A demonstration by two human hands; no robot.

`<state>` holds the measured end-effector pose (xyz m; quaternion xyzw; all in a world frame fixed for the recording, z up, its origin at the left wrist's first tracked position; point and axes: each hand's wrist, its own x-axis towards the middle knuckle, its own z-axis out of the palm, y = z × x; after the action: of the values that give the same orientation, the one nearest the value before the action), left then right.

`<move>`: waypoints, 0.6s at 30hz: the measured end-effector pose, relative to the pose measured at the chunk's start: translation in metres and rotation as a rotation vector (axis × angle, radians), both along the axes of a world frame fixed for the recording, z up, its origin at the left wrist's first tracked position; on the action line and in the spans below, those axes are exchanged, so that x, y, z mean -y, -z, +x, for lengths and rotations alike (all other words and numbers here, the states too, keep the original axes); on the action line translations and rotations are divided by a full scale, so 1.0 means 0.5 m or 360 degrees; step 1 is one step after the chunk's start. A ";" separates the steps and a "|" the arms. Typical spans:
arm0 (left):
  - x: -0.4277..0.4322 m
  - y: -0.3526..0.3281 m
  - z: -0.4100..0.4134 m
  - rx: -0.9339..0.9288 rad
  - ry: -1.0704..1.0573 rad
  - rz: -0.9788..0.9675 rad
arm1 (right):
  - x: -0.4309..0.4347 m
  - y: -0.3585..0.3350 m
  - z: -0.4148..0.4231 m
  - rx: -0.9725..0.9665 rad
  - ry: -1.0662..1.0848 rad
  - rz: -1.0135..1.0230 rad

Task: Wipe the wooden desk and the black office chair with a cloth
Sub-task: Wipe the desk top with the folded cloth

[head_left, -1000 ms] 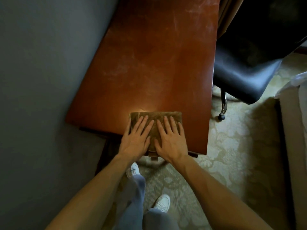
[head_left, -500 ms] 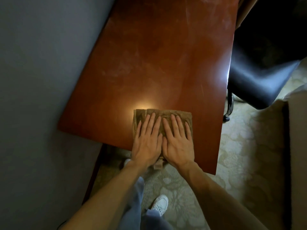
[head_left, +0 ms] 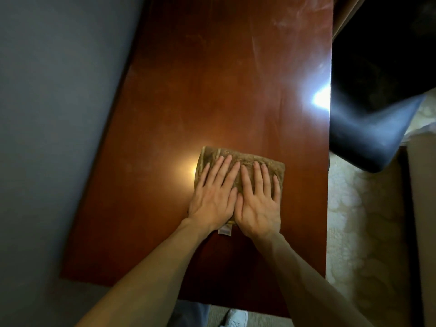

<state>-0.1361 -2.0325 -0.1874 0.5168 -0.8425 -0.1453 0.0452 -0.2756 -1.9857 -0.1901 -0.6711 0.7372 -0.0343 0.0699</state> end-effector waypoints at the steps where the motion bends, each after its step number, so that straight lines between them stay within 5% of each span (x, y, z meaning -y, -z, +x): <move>1: 0.019 -0.001 -0.006 -0.0010 0.0007 -0.0011 | 0.017 -0.001 -0.006 0.0002 0.0008 0.0000; 18: 0.356 0.001 -0.124 -0.0115 0.0065 -0.0112 | 0.346 0.011 -0.125 -0.0014 0.0079 -0.0131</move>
<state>-0.1980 -2.2107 -0.1881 0.4920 -0.8553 -0.1348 0.0908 -0.3379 -2.1586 -0.1953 -0.6551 0.7519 -0.0633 0.0381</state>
